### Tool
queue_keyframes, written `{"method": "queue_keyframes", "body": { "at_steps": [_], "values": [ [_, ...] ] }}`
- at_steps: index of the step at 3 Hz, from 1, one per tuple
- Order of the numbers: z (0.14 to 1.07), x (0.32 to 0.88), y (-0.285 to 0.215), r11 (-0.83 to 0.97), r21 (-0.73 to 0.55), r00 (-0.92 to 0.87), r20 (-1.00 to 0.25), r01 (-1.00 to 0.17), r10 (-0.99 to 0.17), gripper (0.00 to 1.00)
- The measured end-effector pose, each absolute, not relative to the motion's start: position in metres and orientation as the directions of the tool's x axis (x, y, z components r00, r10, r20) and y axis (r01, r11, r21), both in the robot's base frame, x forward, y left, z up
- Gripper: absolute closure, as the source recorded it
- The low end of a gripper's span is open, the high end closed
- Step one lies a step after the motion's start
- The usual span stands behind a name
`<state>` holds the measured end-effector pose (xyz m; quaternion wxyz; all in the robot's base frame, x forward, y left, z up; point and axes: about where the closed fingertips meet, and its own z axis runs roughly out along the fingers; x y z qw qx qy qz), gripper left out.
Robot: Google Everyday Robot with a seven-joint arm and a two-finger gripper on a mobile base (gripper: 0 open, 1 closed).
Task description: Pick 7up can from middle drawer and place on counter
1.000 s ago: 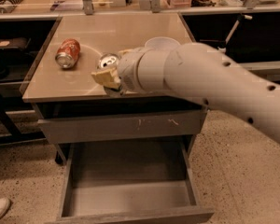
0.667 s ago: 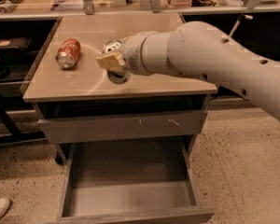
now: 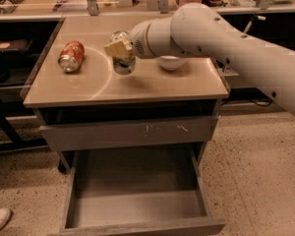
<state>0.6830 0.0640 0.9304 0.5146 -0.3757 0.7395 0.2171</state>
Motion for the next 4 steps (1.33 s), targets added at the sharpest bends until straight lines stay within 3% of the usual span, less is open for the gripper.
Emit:
{"method": "queue_keyframes", "body": {
  "at_steps": [3,4],
  "values": [
    [0.892,0.754,0.115,0.539,0.029,-0.271,-0.887,-0.842,-0.375,1.00],
    [0.892,0.756,0.119,0.531,0.033,-0.271,-0.885,-0.847,-0.378,0.86]
  ]
}}
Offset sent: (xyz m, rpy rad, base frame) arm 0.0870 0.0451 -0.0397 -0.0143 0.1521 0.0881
